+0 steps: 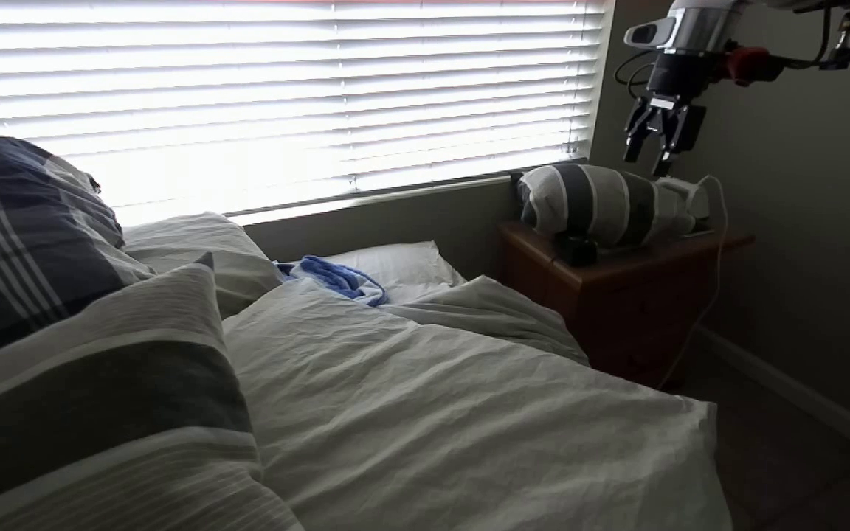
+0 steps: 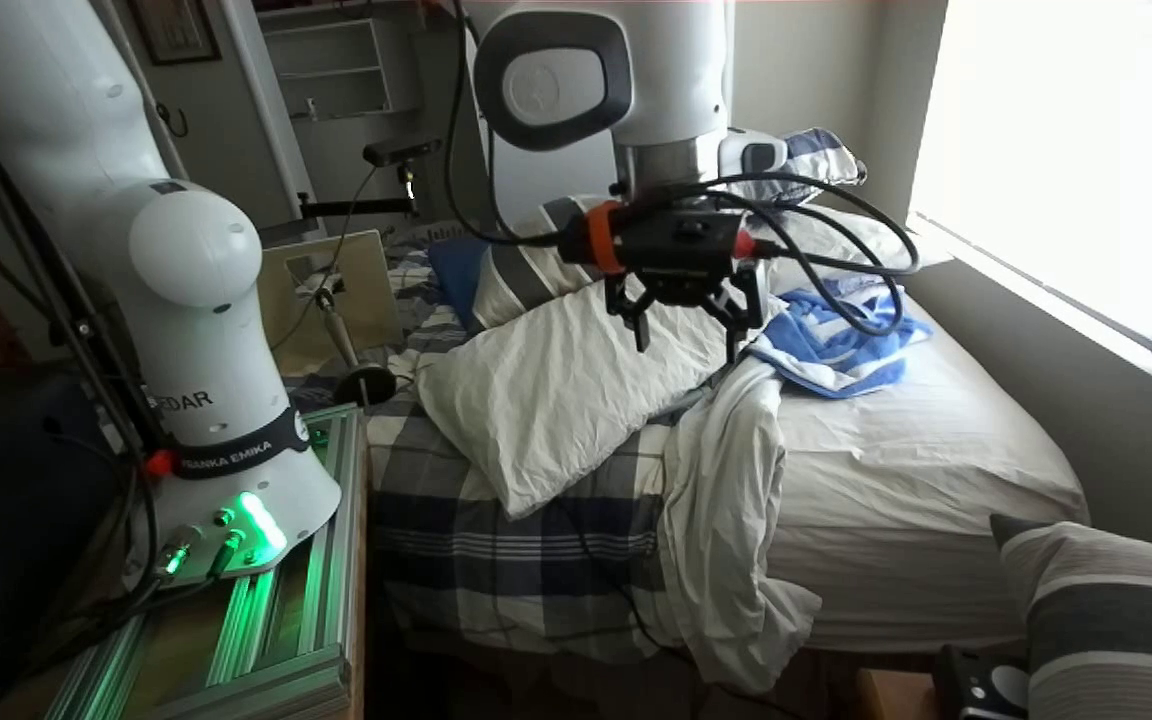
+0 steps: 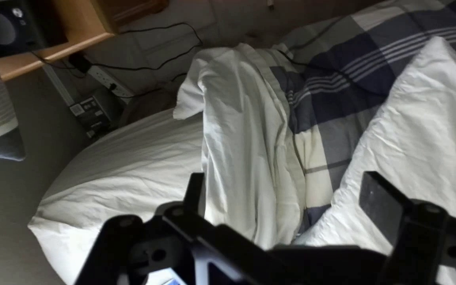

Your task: Move the blanket to the left

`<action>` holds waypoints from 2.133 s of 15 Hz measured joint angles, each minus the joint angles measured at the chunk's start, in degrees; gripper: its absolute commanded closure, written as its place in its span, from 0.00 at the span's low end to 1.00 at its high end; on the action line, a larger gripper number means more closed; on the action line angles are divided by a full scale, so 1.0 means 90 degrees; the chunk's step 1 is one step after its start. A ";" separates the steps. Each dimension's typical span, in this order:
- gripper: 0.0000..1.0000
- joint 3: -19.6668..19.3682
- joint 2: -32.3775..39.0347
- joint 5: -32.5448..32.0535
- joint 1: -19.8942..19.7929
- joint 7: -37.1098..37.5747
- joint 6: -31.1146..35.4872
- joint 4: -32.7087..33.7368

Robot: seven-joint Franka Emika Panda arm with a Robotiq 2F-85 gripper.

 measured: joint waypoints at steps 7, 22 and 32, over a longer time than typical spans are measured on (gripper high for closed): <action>0.00 -0.1031 0.0555 0.1007 0.0564 -0.1501 0.0603 0.0029; 0.00 -0.1119 0.1024 0.2746 0.0949 -0.3042 0.0555 0.0075; 0.00 0.1076 0.3854 0.6111 -0.0884 -0.5531 0.0168 0.1138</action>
